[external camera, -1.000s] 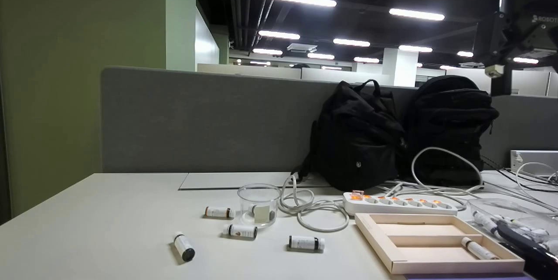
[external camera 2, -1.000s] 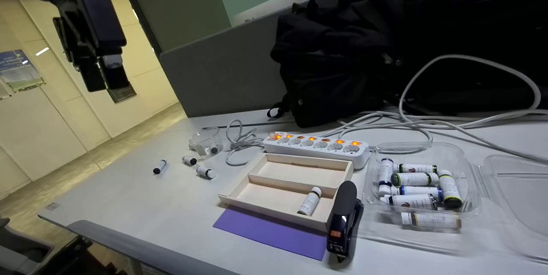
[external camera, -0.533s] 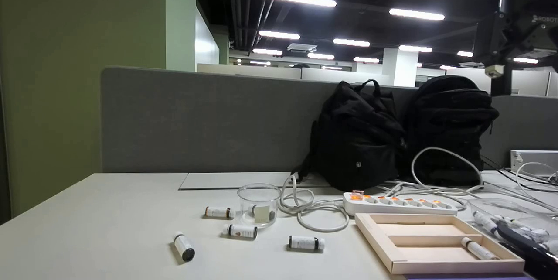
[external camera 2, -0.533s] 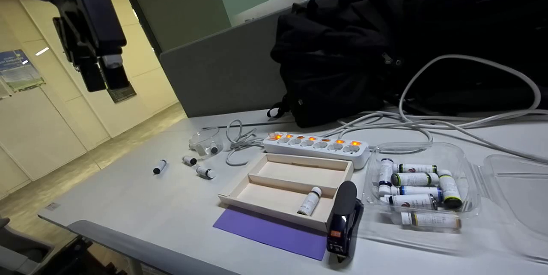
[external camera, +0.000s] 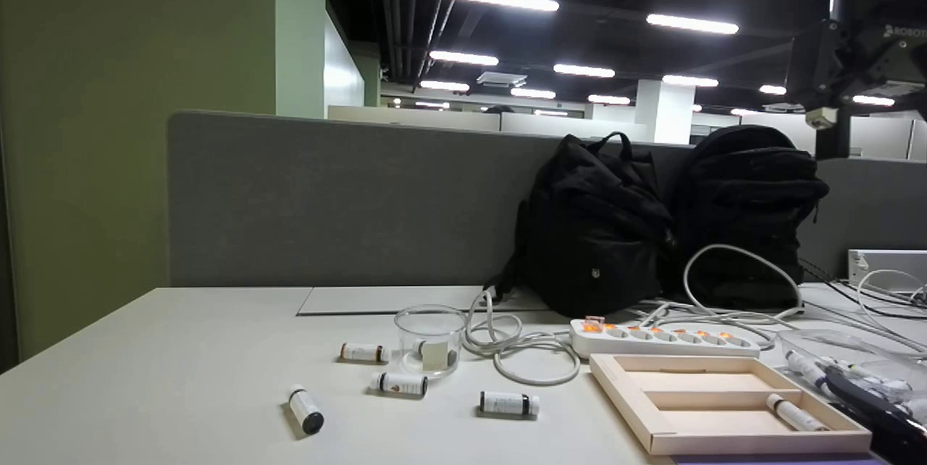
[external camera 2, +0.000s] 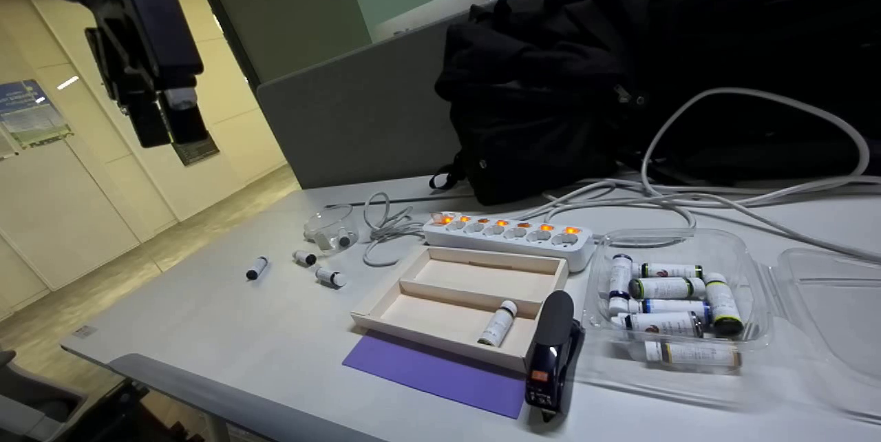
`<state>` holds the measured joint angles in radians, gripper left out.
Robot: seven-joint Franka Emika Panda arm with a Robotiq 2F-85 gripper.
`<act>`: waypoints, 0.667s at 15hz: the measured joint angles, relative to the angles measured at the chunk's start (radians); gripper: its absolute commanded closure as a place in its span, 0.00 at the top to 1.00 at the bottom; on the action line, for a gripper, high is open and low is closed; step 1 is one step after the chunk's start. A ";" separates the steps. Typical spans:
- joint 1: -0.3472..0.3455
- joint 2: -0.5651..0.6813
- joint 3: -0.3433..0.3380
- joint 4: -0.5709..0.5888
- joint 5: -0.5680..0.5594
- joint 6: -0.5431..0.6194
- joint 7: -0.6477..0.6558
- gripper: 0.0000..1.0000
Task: Turn the switch off
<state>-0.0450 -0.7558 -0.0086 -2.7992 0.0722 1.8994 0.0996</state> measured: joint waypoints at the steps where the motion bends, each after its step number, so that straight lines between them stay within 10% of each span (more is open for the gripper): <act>1: 0.000 0.000 0.000 0.000 0.000 0.000 0.000 1.00; 10: 0.003 0.040 -0.008 0.009 0.012 0.076 -0.052 1.00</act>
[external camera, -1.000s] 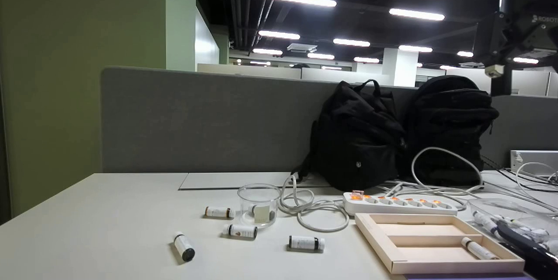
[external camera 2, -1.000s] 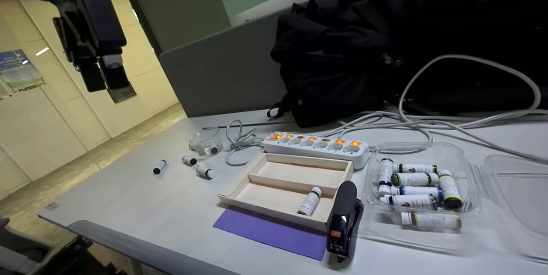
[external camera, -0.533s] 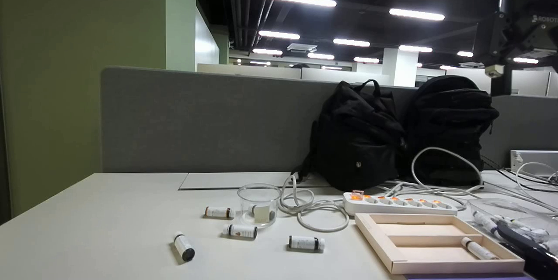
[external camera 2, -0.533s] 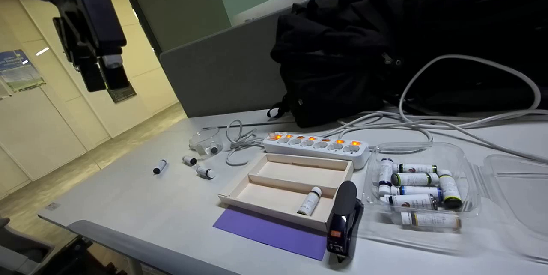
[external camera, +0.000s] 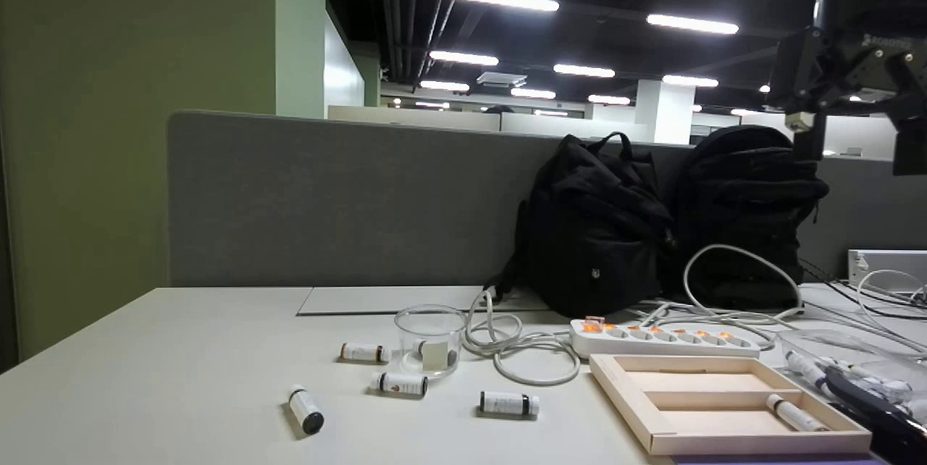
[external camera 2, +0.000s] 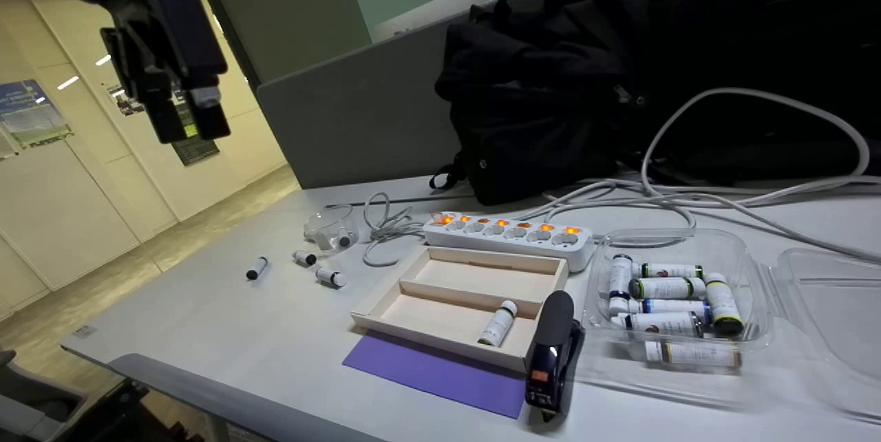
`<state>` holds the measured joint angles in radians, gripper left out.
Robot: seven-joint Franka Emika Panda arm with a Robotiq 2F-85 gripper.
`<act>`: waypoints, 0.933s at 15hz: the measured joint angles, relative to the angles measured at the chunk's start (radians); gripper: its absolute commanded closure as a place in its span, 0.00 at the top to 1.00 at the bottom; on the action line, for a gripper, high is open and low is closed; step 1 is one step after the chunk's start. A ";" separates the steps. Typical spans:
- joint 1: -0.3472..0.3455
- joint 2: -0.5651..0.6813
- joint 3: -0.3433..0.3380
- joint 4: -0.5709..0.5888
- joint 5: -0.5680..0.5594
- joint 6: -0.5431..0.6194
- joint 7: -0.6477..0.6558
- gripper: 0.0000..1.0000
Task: Turn the switch off
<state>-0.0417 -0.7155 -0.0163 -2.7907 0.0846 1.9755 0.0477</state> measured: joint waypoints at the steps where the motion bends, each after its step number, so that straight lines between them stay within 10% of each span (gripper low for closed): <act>1: 0.005 0.040 -0.011 0.009 0.008 0.056 -0.036 1.00; 8: 0.047 0.460 -0.101 0.188 0.099 0.332 -0.289 1.00; 14: 0.046 0.832 -0.065 0.498 0.095 0.412 -0.257 1.00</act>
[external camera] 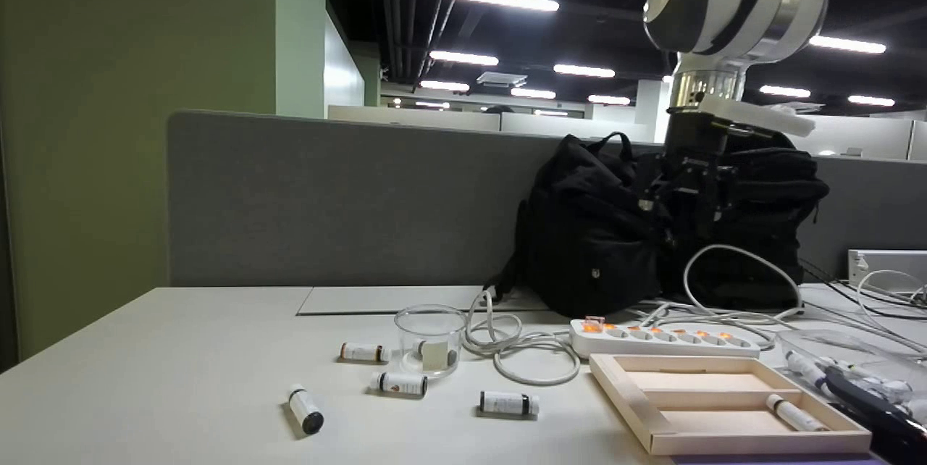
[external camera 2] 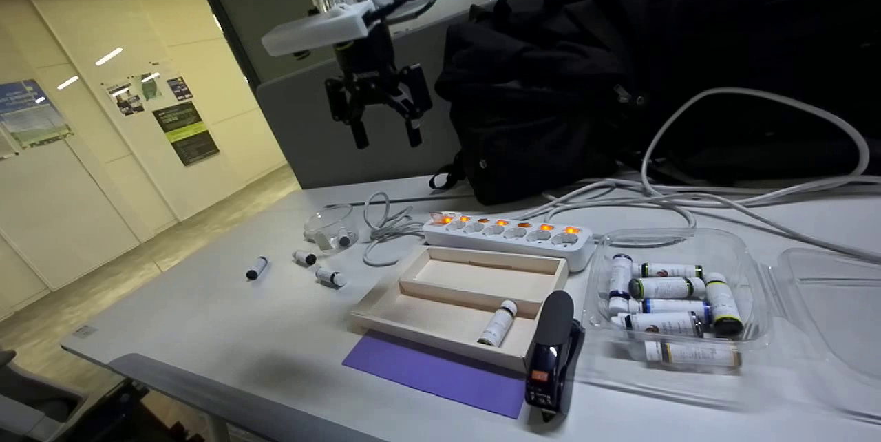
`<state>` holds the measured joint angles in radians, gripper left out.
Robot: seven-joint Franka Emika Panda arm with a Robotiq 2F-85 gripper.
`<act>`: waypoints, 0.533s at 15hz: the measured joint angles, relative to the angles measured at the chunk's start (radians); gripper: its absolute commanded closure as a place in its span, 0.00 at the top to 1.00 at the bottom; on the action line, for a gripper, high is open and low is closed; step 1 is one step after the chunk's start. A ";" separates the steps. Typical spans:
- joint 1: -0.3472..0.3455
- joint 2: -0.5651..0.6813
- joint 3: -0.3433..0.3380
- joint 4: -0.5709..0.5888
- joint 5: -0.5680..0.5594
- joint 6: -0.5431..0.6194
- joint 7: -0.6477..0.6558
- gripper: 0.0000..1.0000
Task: Turn the switch off
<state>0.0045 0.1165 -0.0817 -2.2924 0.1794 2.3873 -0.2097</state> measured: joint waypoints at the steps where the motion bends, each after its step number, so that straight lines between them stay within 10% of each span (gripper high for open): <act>1: 0.000 0.053 0.008 0.059 -0.004 -0.001 0.027 1.00; 8: -0.017 0.174 0.049 0.202 0.016 -0.106 0.034 1.00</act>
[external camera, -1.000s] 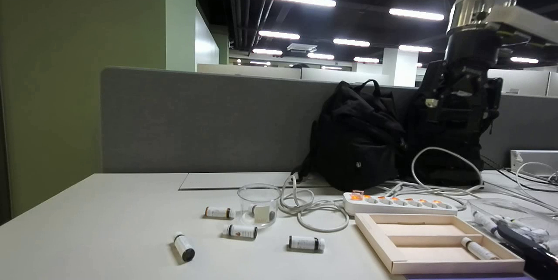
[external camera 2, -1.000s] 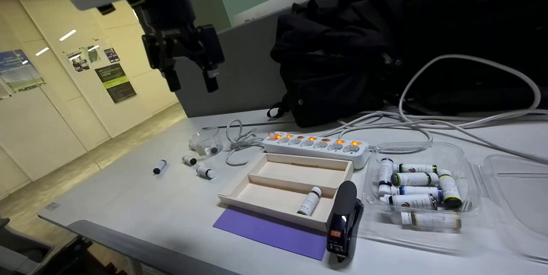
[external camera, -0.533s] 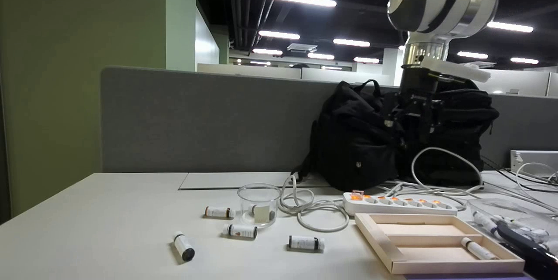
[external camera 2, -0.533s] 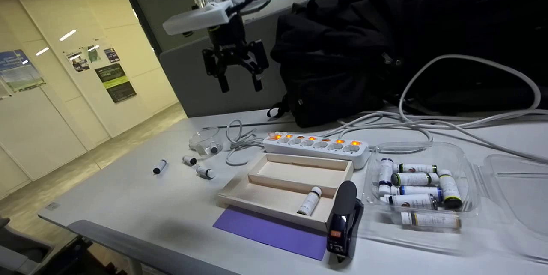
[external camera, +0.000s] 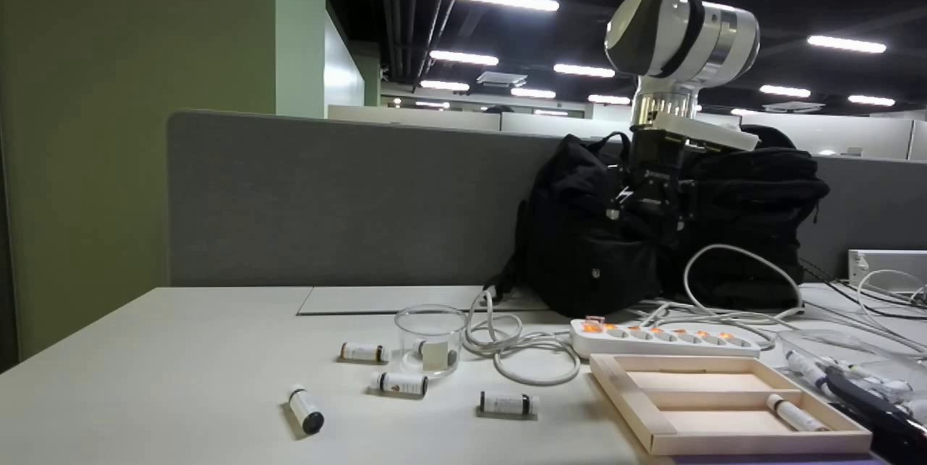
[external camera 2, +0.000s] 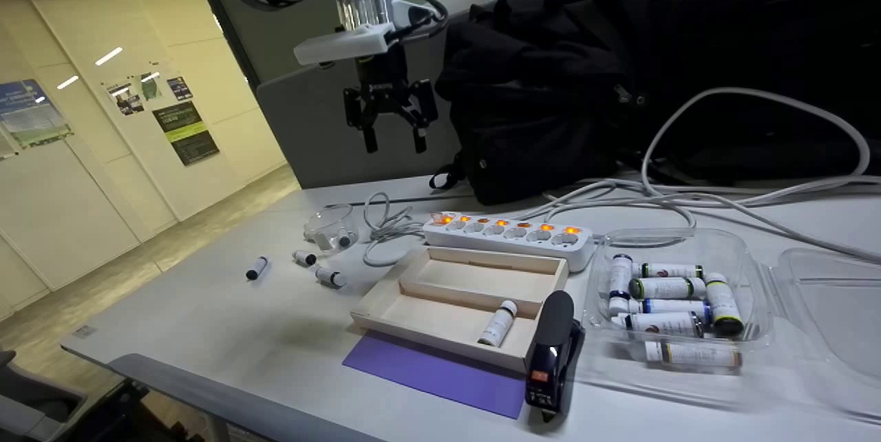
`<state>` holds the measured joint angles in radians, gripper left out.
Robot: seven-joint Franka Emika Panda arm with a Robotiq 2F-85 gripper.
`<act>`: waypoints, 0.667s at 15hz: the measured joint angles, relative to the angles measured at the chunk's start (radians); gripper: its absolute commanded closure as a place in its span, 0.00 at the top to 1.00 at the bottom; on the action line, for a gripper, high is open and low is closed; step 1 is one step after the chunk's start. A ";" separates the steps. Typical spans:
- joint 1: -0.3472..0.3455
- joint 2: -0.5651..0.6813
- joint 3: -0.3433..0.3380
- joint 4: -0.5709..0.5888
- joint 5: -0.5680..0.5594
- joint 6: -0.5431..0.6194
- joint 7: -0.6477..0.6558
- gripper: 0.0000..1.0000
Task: Turn the switch off
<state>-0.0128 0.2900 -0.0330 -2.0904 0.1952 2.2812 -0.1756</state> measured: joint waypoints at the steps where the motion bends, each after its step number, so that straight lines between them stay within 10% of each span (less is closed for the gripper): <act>1: -0.001 -0.001 0.000 0.000 0.000 0.000 0.000 1.00; 4: -0.003 0.000 0.003 -0.001 0.000 0.008 -0.001 1.00; 5: -0.005 0.003 0.004 0.001 0.000 0.035 -0.007 0.75; 10: -0.077 0.068 0.041 0.087 0.109 0.150 -0.131 0.45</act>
<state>-0.0902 0.3579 0.0082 -2.0036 0.3047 2.4315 -0.3064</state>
